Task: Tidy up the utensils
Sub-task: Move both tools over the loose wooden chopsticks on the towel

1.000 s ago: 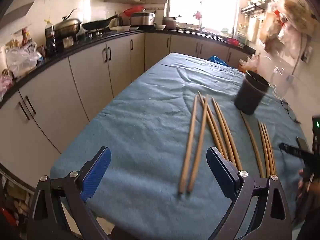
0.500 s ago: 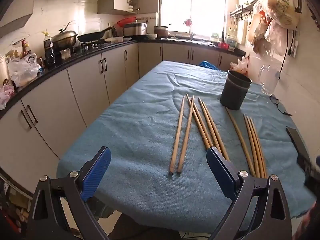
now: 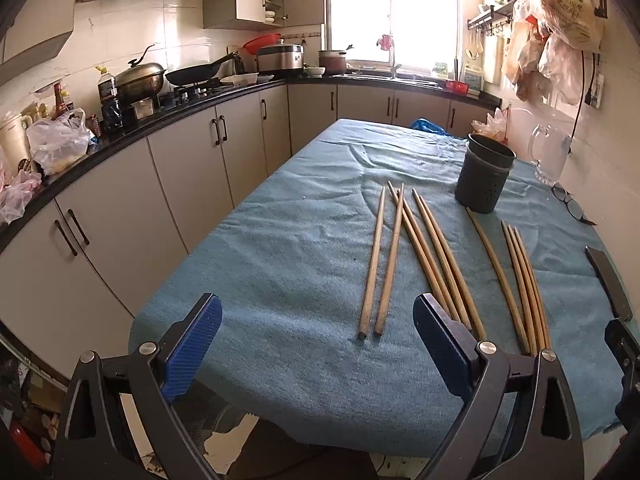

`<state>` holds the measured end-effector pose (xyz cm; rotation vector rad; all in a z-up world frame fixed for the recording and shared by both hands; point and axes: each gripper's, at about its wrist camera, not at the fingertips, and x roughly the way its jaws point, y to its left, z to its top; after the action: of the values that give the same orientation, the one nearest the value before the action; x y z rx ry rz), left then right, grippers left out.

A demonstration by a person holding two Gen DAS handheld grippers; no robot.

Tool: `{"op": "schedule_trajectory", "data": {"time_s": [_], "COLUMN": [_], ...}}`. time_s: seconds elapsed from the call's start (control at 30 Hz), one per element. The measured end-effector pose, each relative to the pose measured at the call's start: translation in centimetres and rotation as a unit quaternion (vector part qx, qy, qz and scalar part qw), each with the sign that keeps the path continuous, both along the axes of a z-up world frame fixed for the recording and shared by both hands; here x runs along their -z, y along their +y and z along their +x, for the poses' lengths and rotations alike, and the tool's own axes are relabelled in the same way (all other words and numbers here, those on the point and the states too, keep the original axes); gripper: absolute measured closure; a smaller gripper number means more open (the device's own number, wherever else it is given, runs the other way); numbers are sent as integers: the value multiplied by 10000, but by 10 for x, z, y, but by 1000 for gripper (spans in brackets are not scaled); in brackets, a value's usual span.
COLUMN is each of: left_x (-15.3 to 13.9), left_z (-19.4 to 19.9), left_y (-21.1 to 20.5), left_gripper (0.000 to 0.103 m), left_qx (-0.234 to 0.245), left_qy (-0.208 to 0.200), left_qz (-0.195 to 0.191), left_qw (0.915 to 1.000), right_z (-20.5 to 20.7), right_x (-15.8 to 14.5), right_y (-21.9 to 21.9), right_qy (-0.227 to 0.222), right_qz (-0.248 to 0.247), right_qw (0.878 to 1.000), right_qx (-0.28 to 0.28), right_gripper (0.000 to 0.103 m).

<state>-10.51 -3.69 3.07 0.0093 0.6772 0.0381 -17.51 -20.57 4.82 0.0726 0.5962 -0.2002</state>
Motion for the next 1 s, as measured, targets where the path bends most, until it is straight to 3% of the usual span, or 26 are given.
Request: {"op": "schedule_trajectory", "data": {"time_s": [1.0], "left_x": [7], "left_z": [4], "left_y": [2], "left_gripper": [7], "left_qx": [5], "left_qy": [158], "left_qz": [8], "left_qw": [9999], "right_z": [2], "right_x": [7], "right_y": [9], "right_qy": [26], "right_qz": [-33], "right_qw": [9998], "right_qx": [-214], "right_gripper": [13]}}
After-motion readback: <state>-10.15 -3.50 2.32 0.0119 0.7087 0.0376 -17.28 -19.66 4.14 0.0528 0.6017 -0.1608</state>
